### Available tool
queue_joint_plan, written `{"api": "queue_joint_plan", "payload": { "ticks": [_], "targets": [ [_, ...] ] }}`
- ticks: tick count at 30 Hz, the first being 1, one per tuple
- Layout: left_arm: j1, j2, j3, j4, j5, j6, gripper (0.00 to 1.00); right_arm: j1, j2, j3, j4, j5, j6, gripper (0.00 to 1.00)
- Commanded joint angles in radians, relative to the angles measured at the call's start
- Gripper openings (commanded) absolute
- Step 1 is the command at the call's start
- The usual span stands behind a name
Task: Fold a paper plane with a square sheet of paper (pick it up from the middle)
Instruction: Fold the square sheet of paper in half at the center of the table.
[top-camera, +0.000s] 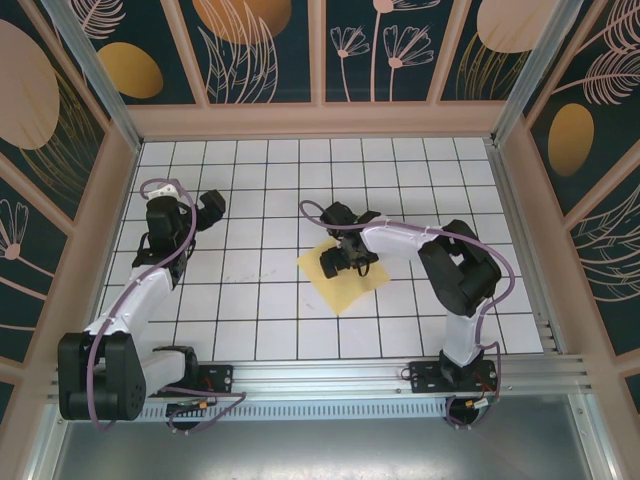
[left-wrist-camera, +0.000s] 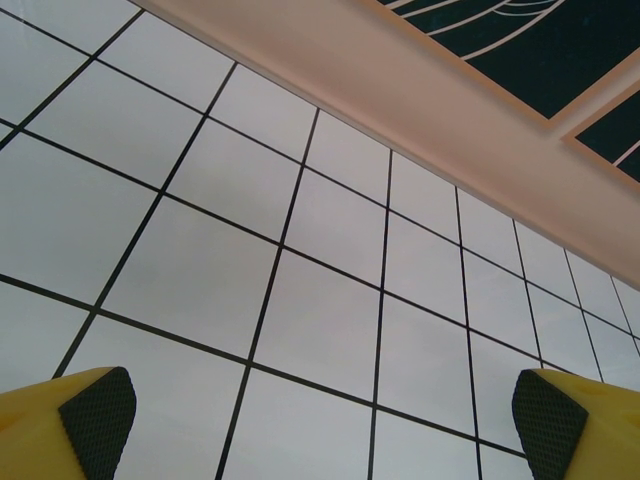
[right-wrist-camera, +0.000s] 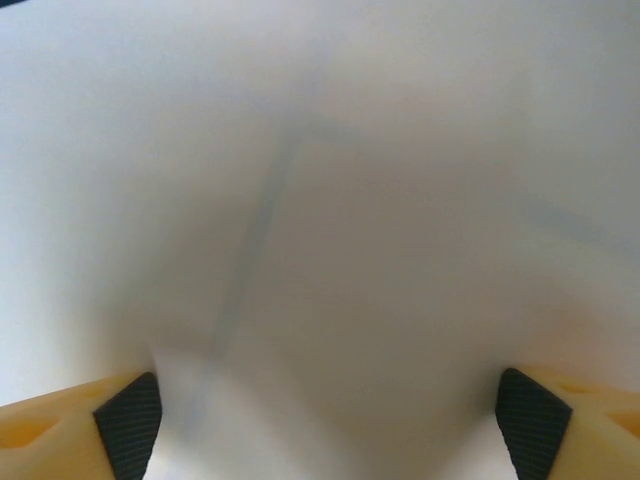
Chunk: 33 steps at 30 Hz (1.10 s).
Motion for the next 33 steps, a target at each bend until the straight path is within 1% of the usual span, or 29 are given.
{"api": "queue_joint_plan", "payload": {
  "ticks": [1, 5, 8, 10, 14, 16, 18, 21, 27, 33],
  "targets": [
    [0.005, 0.008, 0.034, -0.015, -0.013, 0.016, 0.99, -0.022, 0.104, -0.079, -0.001, -0.064, 0.01, 0.84],
    [0.006, 0.012, 0.037, -0.019, -0.015, 0.018, 0.99, -0.037, 0.098, -0.08, -0.001, -0.046, 0.021, 0.78],
    [0.006, 0.016, 0.039, -0.024, -0.014, 0.018, 0.98, -0.04, 0.078, -0.061, -0.004, -0.041, 0.032, 0.77],
    [0.006, 0.017, 0.04, -0.026, -0.014, 0.018, 0.98, -0.038, 0.055, -0.038, -0.016, -0.032, 0.045, 0.8],
    [0.006, 0.019, 0.045, -0.032, -0.014, 0.019, 0.98, -0.032, -0.01, 0.035, -0.076, 0.04, 0.071, 0.86],
    [0.006, 0.019, 0.045, -0.032, -0.015, 0.019, 0.99, -0.028, -0.03, 0.068, -0.096, 0.055, 0.07, 0.91],
    [0.006, 0.02, 0.045, -0.033, -0.015, 0.02, 0.98, -0.021, -0.029, 0.088, -0.105, 0.051, 0.063, 0.96],
    [0.006, 0.023, 0.048, -0.035, -0.016, 0.021, 0.99, -0.001, 0.001, 0.103, -0.104, 0.027, 0.042, 0.99],
    [0.006, 0.022, 0.047, -0.041, -0.019, 0.024, 0.99, 0.02, 0.077, 0.124, -0.102, 0.007, 0.008, 0.99],
    [0.006, 0.026, 0.049, -0.044, -0.02, 0.024, 0.98, 0.016, 0.102, 0.098, -0.095, -0.013, -0.011, 0.98]
  ]
}}
